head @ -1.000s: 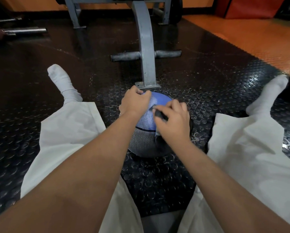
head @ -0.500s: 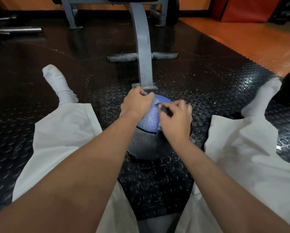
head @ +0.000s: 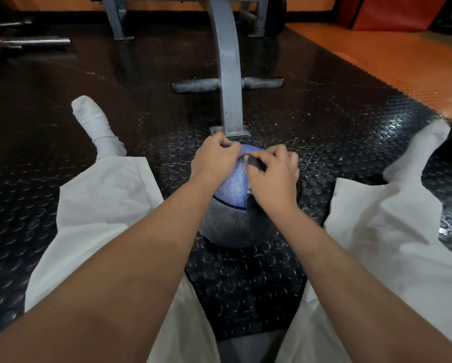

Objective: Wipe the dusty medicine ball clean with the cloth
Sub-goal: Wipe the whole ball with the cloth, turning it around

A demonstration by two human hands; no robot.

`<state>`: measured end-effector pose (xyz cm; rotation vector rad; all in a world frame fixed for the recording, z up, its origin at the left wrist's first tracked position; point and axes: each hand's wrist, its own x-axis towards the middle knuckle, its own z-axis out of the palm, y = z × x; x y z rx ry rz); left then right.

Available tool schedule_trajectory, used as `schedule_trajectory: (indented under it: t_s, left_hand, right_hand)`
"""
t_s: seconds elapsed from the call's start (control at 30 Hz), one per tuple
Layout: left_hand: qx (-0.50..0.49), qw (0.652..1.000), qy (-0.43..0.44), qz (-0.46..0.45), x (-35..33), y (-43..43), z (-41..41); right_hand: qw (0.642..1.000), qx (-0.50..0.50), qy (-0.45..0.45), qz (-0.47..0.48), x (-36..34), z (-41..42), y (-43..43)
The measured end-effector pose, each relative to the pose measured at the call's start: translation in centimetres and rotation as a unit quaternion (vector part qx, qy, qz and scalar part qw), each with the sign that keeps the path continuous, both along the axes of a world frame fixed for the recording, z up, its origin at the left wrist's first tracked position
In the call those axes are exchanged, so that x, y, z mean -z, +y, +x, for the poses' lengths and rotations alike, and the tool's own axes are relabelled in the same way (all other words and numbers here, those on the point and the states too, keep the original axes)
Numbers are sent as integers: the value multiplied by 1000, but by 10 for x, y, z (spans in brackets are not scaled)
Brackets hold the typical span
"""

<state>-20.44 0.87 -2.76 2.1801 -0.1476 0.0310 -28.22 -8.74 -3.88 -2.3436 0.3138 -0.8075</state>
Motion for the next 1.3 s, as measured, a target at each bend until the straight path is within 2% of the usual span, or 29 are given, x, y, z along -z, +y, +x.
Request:
schedule_trajectory:
  t_s: [0.1,0.2,0.27,0.37,0.43,0.53,0.6,0.67,0.73,0.83,0.97,1.03,1.2,1.3]
  left_hand:
    - [16,1000,9,-3,1,4,3]
    - [28,1000,-1,-5,1,5,0]
    - [21,1000,-8,-6,1,5,-3]
    - [5,1000,-11,-11,2,4,-6]
    - [-9,1000,-1,-16,2,4,-5]
    - [-10,1000,9,-26,2,7,-2]
    - [16,999,21,-42,-1,10,1]
    - [44,998,37,-35,-3,13,1]
    - [53,998,37,-23,-4,13,0]
    - [49,998,31,-22,-2,11,-6]
    - [39,999,18,-11,-2,7,-15]
    - [41,999,21,-15,-2,7,-16]
    - [71,996,25,-41,-2,14,-17]
    - [95,994,17,-46,0,16,-22]
  right_hand:
    - [997,-22,-76,-24,24,-29,5]
    - [996,-39,-76,-39,20,-30,3]
    - [999,-14,-29,-31,3,-14,2]
    - [996,11,92,-16,-21,15,2]
    - [993,18,118,-13,-25,22,4]
    - [997,2,71,-12,-10,7,8]
    - [1000,-17,2,-17,4,-14,8]
    - [999,-36,-26,-23,11,-28,6]
    - [999,-41,-2,-25,6,-25,4]
    - [996,-28,81,-29,-17,0,-1]
    - [986,-16,167,17,-36,27,-6]
    - [987,-15,159,19,-31,20,-6]
    - [997,-43,61,5,-8,-26,-6]
    - [997,-46,65,-8,-9,-28,-8]
